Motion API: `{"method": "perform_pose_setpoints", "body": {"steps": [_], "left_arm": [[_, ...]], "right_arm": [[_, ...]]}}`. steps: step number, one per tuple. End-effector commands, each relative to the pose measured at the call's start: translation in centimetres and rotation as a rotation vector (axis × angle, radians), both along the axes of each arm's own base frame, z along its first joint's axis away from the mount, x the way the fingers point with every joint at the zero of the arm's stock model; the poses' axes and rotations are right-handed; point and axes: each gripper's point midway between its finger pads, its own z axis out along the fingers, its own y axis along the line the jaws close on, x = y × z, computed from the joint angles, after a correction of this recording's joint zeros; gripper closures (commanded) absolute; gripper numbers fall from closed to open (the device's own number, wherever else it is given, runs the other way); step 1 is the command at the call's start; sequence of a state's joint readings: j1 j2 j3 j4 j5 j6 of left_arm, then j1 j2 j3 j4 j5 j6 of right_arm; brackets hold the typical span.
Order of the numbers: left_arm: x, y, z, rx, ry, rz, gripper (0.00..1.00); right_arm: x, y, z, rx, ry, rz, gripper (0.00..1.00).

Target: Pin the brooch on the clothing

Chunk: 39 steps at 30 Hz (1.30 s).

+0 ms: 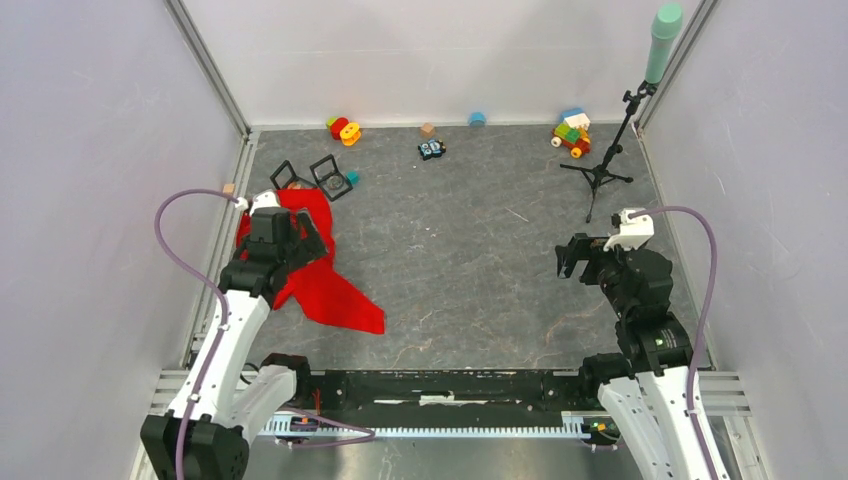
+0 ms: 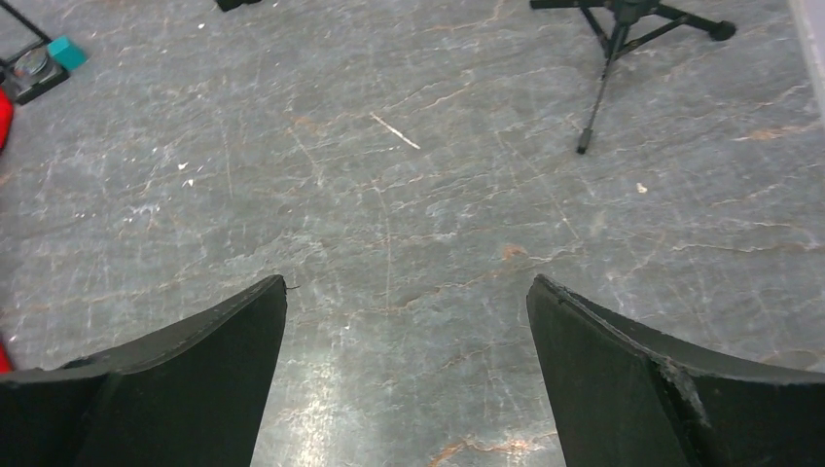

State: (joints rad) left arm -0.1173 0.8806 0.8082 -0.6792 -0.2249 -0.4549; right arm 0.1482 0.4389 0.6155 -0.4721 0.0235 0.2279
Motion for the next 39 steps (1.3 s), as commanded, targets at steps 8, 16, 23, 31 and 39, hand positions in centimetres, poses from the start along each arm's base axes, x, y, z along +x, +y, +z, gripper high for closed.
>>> {"method": "perform_pose_setpoints", "body": {"steps": [8, 16, 23, 31, 39], "left_arm": [[3.7, 6.0, -4.7, -0.056, 0.072, 0.328, 0.00], [5.5, 6.9, -9.3, -0.098, 0.225, 0.320, 0.00], [5.1, 6.5, -10.7, -0.134, 0.284, 0.282, 0.42], [2.5, 4.6, -5.6, -0.199, 0.046, 0.246, 0.96], [-0.2, 2.7, 3.5, -0.213, -0.227, 0.136, 0.97]], "right_arm": [[0.2, 3.2, 0.9, 0.082, -0.034, 0.156, 0.02], [-0.1, 4.5, 0.0, 0.103, 0.005, 0.231, 0.02], [-0.3, 4.9, 0.5, 0.109, -0.002, 0.258, 0.02], [-0.9, 4.8, 1.0, 0.081, 0.004, 0.268, 0.02], [-1.3, 5.2, -0.4, 0.081, 0.044, 0.296, 0.02]]}}
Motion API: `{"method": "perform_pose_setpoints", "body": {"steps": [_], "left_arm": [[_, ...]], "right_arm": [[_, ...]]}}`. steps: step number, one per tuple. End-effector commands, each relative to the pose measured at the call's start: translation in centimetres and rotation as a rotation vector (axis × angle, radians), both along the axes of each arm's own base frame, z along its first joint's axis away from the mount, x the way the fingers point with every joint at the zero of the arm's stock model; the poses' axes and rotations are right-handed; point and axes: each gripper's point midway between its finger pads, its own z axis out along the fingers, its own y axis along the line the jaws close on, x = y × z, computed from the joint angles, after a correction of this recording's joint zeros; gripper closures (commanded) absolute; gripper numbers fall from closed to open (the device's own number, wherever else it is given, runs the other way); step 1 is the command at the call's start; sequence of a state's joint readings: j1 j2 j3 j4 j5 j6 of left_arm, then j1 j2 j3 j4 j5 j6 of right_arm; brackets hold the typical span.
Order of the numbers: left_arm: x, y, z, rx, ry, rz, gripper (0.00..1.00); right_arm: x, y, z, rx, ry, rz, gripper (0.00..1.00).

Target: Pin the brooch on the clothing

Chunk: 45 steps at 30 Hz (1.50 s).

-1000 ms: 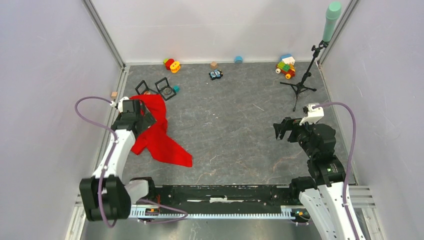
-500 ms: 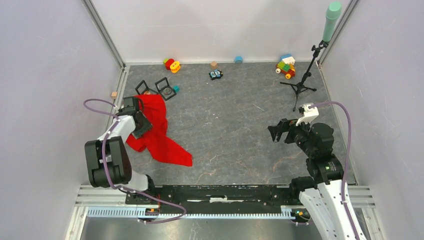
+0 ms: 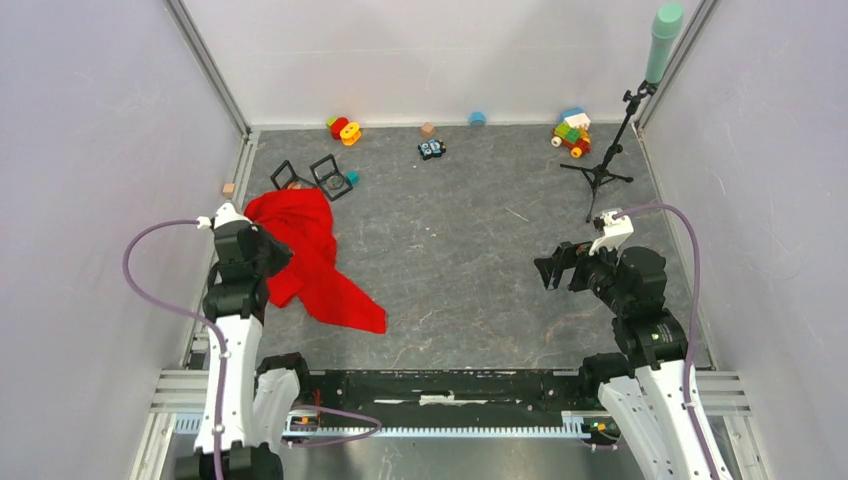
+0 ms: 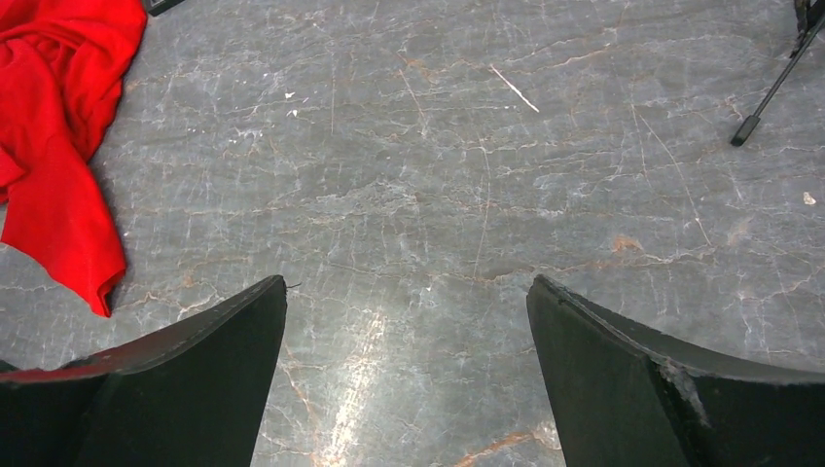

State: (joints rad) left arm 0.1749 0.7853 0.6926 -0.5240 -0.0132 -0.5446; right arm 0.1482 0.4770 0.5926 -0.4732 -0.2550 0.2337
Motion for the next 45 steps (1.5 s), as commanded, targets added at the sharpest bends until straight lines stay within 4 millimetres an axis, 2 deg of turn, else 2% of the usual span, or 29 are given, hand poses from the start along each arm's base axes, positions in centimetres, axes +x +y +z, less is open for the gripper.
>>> {"method": "perform_pose_setpoints", "body": {"steps": [1, 3, 7, 9, 14, 20, 25, 29, 32, 39, 40, 43, 45], "left_arm": [[-1.2, -0.7, 3.2, 0.001, -0.074, -0.022, 0.91], [-1.1, -0.6, 2.1, -0.018, -0.046, -0.003, 0.67], [0.2, -1.0, -1.9, -0.109, 0.046, 0.026, 0.46], [1.1, -1.1, -3.6, -0.154, 0.087, 0.049, 0.44], [2.6, 0.1, -6.5, -0.196, 0.147, 0.159, 0.30], [1.6, 1.7, -11.1, -0.204, 0.283, 0.303, 0.25], [0.4, 2.6, -13.2, -0.180, 0.356, 0.376, 0.18], [-0.1, 2.8, -14.2, -0.169, 0.385, 0.388, 0.20], [-0.2, 2.7, -14.7, -0.170, 0.396, 0.382, 0.27], [-0.2, 0.5, -15.4, -0.282, 0.406, 0.329, 0.54], [-0.7, 0.5, -15.5, -0.285, 0.406, 0.337, 0.63], [-1.5, -0.2, -15.2, -0.319, 0.364, 0.336, 0.80], [-1.8, -0.7, -14.3, -0.340, 0.326, 0.320, 0.86]], "right_arm": [[-0.2, 0.6, 1.1, 0.009, -0.025, 0.042, 0.02], [-0.3, 1.0, 1.0, 0.026, -0.018, 0.056, 0.02], [-0.6, 1.1, 1.5, 0.041, -0.030, 0.061, 0.02], [-0.8, 1.0, 1.9, 0.047, -0.042, 0.053, 0.02], [-1.3, 1.1, 2.4, 0.071, -0.060, 0.050, 0.02], [-1.3, 1.1, 1.4, 0.061, -0.042, 0.053, 0.02], [-1.4, 1.5, 0.1, 0.058, -0.011, 0.080, 0.02], [-1.6, 1.6, -0.6, 0.056, 0.003, 0.091, 0.02], [-1.6, 1.6, -0.9, 0.055, 0.005, 0.091, 0.02], [-1.8, 1.4, -1.7, 0.041, 0.015, 0.089, 0.02], [-1.8, 1.3, -1.9, 0.036, 0.023, 0.087, 0.02], [-2.0, 1.1, -2.1, 0.016, 0.032, 0.084, 0.02], [-2.1, 0.8, -2.2, 0.003, 0.035, 0.077, 0.02]]}}
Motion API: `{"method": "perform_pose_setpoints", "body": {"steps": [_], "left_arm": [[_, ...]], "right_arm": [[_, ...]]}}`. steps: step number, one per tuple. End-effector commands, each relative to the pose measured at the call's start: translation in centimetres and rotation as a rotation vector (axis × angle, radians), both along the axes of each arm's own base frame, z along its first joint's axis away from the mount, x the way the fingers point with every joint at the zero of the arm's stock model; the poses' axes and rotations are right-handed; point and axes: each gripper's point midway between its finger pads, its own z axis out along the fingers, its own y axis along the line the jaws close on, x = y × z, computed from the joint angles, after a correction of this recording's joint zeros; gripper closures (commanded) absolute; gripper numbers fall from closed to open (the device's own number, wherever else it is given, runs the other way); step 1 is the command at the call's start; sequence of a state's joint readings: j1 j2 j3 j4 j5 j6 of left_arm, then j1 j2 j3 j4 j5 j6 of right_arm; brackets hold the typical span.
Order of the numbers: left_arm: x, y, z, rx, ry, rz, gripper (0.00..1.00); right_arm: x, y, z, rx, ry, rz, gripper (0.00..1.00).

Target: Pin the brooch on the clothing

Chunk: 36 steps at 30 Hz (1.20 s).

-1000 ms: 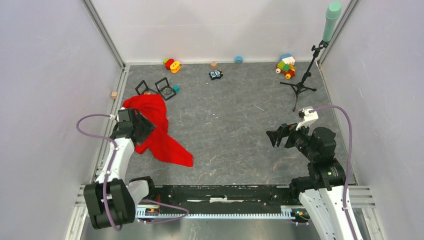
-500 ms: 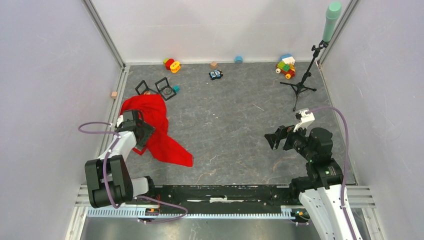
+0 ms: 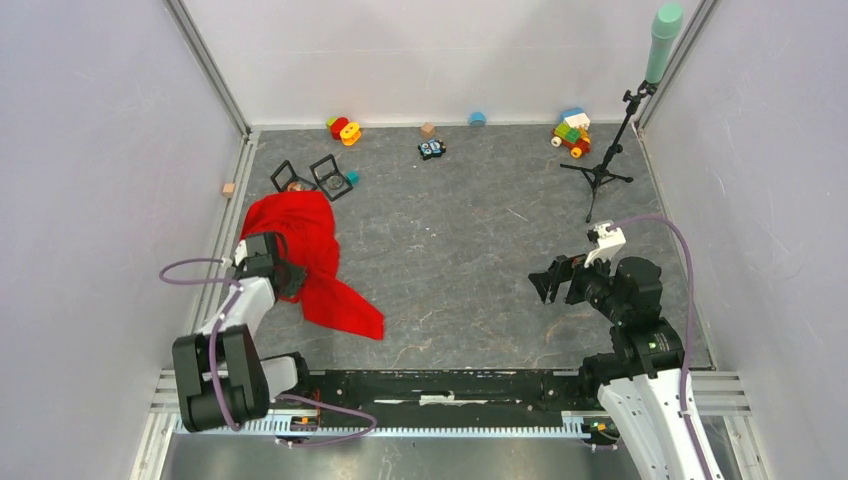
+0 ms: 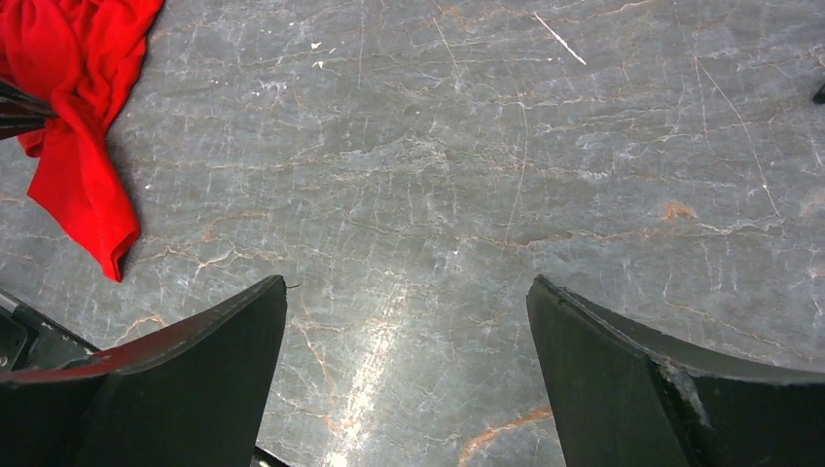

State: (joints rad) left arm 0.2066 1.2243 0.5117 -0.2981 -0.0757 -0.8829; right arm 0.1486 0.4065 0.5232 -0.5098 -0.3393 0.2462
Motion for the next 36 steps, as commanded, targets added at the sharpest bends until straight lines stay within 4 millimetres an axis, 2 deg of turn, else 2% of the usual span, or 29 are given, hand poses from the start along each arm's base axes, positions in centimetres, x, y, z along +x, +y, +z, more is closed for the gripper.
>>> {"method": "perform_pose_setpoints", "body": {"steps": [1, 3, 6, 11, 14, 17, 24, 32, 36], "left_arm": [[-1.6, -1.8, 1.0, -0.080, -0.053, 0.006, 0.89], [-1.4, -1.7, 3.2, -0.062, -0.121, -0.003, 0.89], [-1.6, -1.4, 7.6, -0.007, -0.231, -0.027, 0.88], [-2.8, -1.1, 14.2, 0.129, -0.355, -0.123, 0.89], [-3.3, -2.0, 17.1, 0.176, -0.399, -0.257, 0.92], [-3.6, -3.5, 18.8, 0.204, -0.394, -0.441, 0.98], [-4.6, -9.3, 21.6, 0.145, -0.455, -0.810, 0.98], [-6.8, -18.8, 26.6, -0.003, -0.572, -1.168, 0.98], [-7.1, -24.2, 27.1, -0.070, -0.592, -1.316, 0.98]], "right_arm": [[-0.3, -0.5, -0.1, -0.039, -0.009, -0.001, 0.02], [-0.4, -0.6, -0.5, -0.050, 0.005, -0.003, 0.02], [-0.6, -0.7, -1.3, -0.066, 0.027, 0.003, 0.02], [-1.1, -0.4, -2.5, -0.059, 0.073, 0.024, 0.02], [-1.2, 0.0, -2.8, -0.031, 0.086, 0.029, 0.02], [-1.3, 0.7, -2.5, 0.000, 0.083, 0.057, 0.01], [-1.0, 1.9, -2.3, 0.064, 0.084, 0.096, 0.07], [-1.1, 2.6, -3.6, 0.099, 0.122, 0.121, 0.07], [-1.2, 2.8, -4.2, 0.092, 0.142, 0.141, 0.07]]}}
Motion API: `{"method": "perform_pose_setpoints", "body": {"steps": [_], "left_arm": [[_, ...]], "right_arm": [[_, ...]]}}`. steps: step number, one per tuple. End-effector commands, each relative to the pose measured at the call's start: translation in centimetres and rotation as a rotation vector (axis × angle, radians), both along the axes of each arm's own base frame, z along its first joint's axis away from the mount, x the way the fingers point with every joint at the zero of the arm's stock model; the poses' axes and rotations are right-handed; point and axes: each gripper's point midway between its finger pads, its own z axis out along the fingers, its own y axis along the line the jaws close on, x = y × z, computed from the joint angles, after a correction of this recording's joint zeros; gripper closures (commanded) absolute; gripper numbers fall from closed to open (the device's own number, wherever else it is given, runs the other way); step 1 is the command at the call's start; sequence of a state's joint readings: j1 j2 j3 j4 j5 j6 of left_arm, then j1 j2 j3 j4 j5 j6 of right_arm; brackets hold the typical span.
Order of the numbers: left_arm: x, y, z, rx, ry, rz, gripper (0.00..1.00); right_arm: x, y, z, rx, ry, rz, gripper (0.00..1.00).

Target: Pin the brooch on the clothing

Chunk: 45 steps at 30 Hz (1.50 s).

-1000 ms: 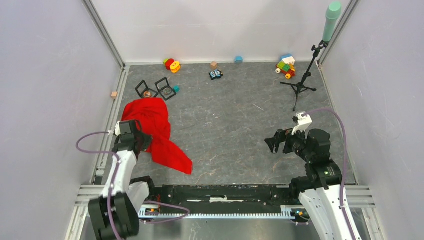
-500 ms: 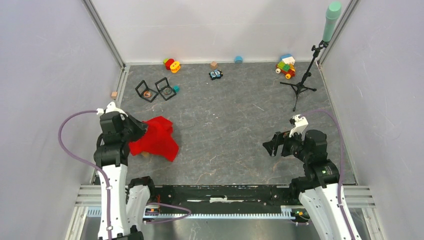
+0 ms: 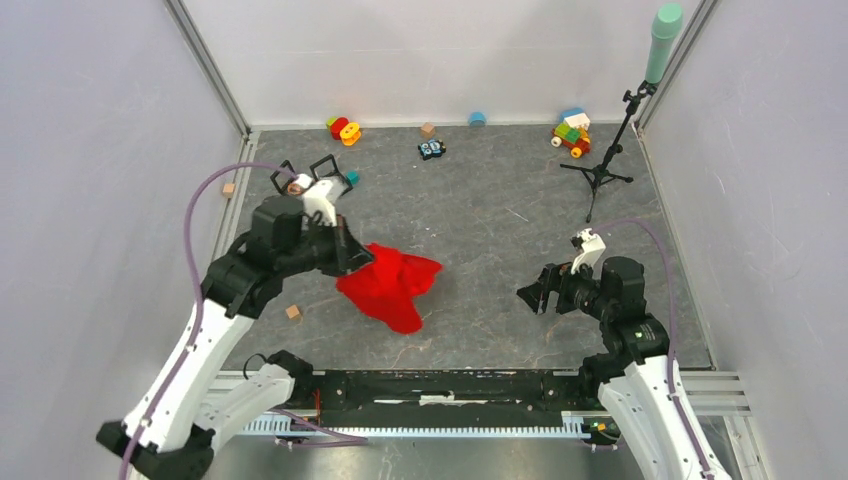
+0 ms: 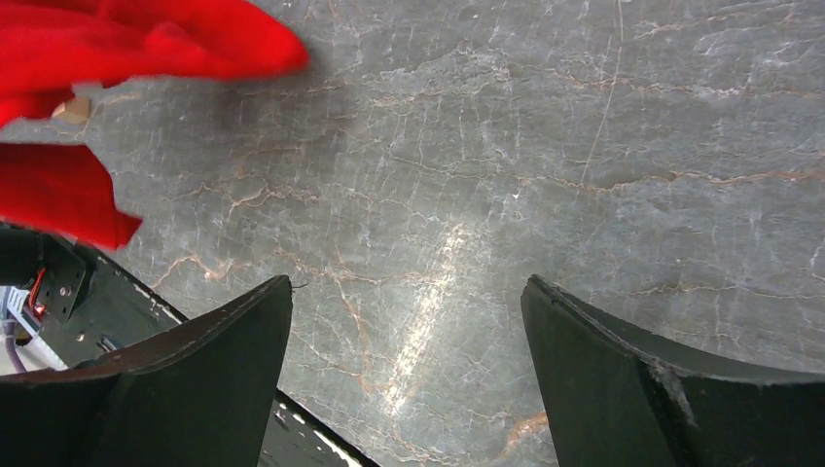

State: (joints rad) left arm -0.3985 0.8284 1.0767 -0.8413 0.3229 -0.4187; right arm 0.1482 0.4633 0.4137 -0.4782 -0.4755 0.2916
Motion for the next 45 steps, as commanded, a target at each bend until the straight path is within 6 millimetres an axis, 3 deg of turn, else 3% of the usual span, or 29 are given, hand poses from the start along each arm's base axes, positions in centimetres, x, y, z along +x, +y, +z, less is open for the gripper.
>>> {"method": "perform_pose_setpoints", "body": {"steps": [1, 4, 7, 8, 9, 12, 15, 19, 23, 26, 29, 37, 45], "left_arm": [[0.2, -6.3, 2.8, -0.084, -0.059, -0.170, 0.98], [-0.5, -11.5, 3.3, -0.107, -0.072, -0.327, 0.96], [0.7, -13.8, 4.2, -0.125, -0.131, -0.368, 0.89], [1.7, -13.7, 4.1, -0.098, -0.164, -0.339, 0.79], [3.2, -13.0, 3.7, -0.054, -0.198, -0.272, 0.59], [7.8, -9.8, 1.1, 0.106, -0.226, -0.057, 0.23], [8.9, -6.9, -2.6, 0.255, -0.113, 0.048, 0.01], [5.7, -5.6, -6.2, 0.217, -0.019, 0.056, 0.00], [0.5, -7.2, -9.6, -0.034, 0.115, -0.024, 0.00], [-2.9, -7.1, -13.2, -0.125, 0.251, -0.026, 0.00], [-5.4, -7.2, -14.7, -0.237, 0.312, -0.043, 0.00], [-8.8, -6.6, -16.9, -0.318, 0.395, -0.095, 0.00], [-10.0, -6.2, -19.8, -0.242, 0.458, -0.118, 0.00]], "right_arm": [[0.3, 0.6, 0.4, 0.019, -0.022, 0.036, 0.07], [0.2, 0.7, 0.3, 0.020, -0.015, 0.040, 0.07], [0.1, 0.7, 0.1, 0.019, -0.003, 0.041, 0.06], [0.0, 0.6, 0.0, 0.017, 0.003, 0.039, 0.06], [0.0, 0.6, 0.0, 0.016, 0.005, 0.040, 0.06], [-0.1, 0.5, -0.1, 0.015, 0.008, 0.032, 0.04], [-0.3, 0.8, -0.9, 0.021, 0.032, 0.050, 0.05], [-0.8, 0.8, -3.2, 0.016, 0.099, 0.054, 0.06], [-1.2, 0.9, -5.6, 0.035, 0.158, 0.042, 0.06], [-1.5, 1.5, -6.6, 0.074, 0.186, 0.047, 0.07], [-1.9, 1.8, -7.5, 0.101, 0.214, 0.058, 0.09], [-2.5, 2.6, -8.6, 0.161, 0.242, 0.063, 0.20], [-2.3, 3.8, -8.3, 0.253, 0.236, 0.074, 0.33]]}}
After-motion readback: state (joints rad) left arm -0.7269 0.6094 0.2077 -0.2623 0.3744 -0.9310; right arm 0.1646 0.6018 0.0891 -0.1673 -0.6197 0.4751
